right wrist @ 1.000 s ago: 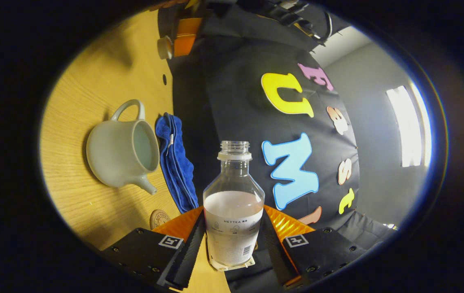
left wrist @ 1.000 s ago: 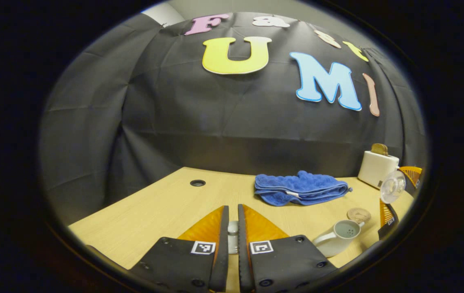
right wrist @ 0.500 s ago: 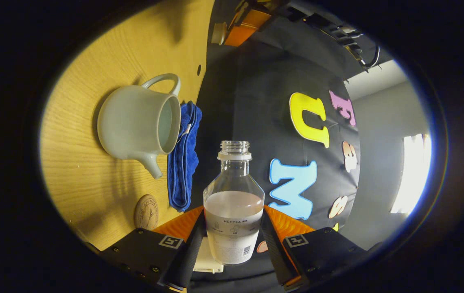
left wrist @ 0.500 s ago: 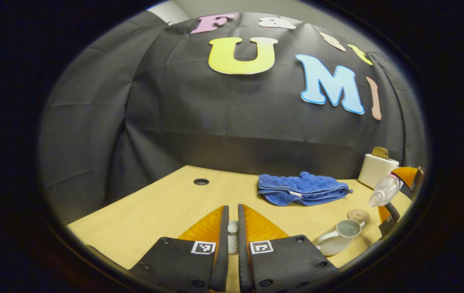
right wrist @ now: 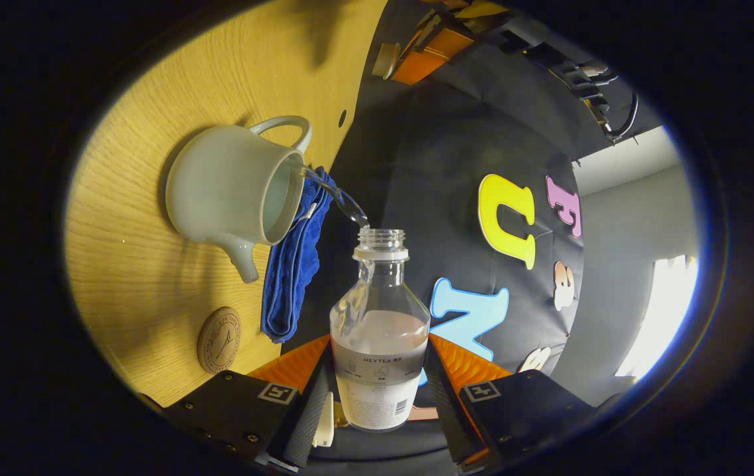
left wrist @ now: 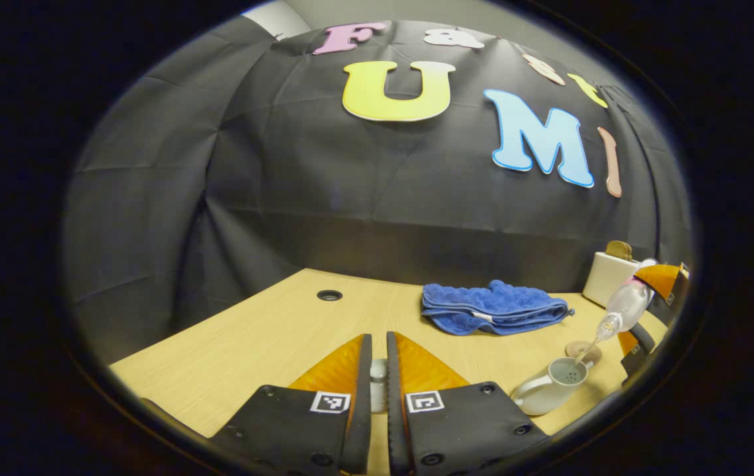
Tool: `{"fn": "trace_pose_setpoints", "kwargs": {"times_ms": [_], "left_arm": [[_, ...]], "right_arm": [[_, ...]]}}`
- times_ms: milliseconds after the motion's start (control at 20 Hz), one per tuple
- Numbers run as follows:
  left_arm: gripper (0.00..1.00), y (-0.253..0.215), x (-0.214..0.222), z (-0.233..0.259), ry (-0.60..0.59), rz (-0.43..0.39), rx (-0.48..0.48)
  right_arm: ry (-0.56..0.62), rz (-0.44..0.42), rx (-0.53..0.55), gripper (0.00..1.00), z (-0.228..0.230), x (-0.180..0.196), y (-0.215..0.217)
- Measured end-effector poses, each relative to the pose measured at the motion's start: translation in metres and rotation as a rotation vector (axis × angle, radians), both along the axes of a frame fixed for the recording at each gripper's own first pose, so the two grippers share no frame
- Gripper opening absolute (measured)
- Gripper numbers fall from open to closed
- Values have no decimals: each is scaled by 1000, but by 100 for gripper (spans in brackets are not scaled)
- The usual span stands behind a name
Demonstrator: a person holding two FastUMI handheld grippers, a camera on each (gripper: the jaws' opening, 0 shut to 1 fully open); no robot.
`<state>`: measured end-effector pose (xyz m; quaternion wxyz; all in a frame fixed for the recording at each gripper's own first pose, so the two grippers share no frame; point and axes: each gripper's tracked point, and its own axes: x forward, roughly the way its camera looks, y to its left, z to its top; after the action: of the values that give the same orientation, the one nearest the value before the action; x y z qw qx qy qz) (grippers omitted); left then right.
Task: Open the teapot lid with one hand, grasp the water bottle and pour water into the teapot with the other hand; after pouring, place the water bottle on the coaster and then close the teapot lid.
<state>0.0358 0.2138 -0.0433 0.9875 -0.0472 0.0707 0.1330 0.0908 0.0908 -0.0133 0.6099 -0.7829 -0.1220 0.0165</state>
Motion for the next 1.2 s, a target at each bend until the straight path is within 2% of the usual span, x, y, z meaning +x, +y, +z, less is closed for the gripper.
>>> {"fn": "trace_pose_setpoints", "kwargs": {"times_ms": [1200], "left_arm": [[18,-5,2,-6,32,-16,2]], "right_arm": [[-68,6,-88,76,33,6,-6]]}}
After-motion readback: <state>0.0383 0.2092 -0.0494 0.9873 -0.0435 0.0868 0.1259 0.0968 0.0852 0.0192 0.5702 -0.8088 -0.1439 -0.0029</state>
